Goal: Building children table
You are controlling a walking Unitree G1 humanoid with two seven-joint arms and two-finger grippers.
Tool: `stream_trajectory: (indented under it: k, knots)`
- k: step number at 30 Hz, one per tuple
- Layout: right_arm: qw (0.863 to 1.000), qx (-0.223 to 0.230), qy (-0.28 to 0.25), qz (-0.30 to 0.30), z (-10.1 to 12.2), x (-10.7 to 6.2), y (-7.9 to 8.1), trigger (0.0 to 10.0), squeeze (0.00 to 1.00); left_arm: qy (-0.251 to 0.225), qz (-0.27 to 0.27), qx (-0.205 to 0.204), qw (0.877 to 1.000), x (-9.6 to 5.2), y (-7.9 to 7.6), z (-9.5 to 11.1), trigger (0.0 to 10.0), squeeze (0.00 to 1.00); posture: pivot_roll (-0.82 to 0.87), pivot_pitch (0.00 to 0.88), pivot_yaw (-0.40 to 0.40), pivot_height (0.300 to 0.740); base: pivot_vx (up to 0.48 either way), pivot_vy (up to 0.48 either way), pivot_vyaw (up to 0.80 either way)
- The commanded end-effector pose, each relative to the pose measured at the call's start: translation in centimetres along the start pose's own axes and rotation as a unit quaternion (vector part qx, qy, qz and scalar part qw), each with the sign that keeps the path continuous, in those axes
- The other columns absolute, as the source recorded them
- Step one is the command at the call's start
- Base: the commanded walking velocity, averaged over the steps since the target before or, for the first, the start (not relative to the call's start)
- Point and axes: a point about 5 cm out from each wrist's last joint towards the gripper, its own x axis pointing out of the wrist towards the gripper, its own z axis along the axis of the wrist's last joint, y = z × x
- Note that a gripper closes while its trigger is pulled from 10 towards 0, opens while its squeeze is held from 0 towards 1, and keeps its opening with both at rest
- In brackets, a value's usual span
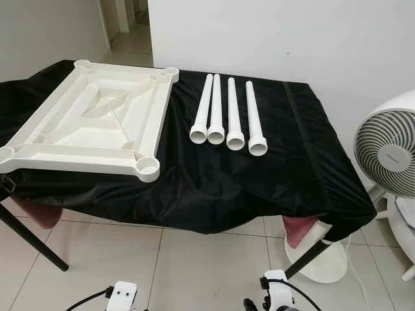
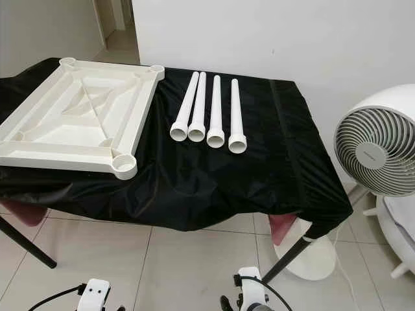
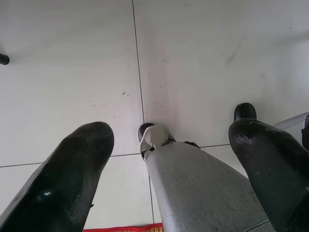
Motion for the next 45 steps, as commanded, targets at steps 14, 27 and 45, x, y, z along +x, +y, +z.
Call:
stream_trajectory:
  k: [14,27,45]
  knots:
    - [0.988,-0.115,0.061,0.081,-0.3,0.2,0.9,10.0,0.0,0.066,0.034,0.05,0.996,-1.2,1.2,-3.3,10.0,0.0,0.07,0.0,-0.079,0.74,0.0,0.0,0.0]
    - [0.993,-0.065,-0.058,0.079,2.9,0.2,0.2,10.0,0.0,-0.076,0.066,0.046,0.994,-2.0,3.6,0.1,10.0,0.0,0.08,0.007,-0.058,0.74,0.0,0.0,0.0]
    - [0.918,-0.173,-0.182,0.307,6.4,-7.2,-0.4,10.0,0.0,-0.26,-0.214,0.114,0.935,-11.3,0.0,9.8,10.0,0.0,0.06,0.025,-0.047,0.74,0.0,0.0,0.0]
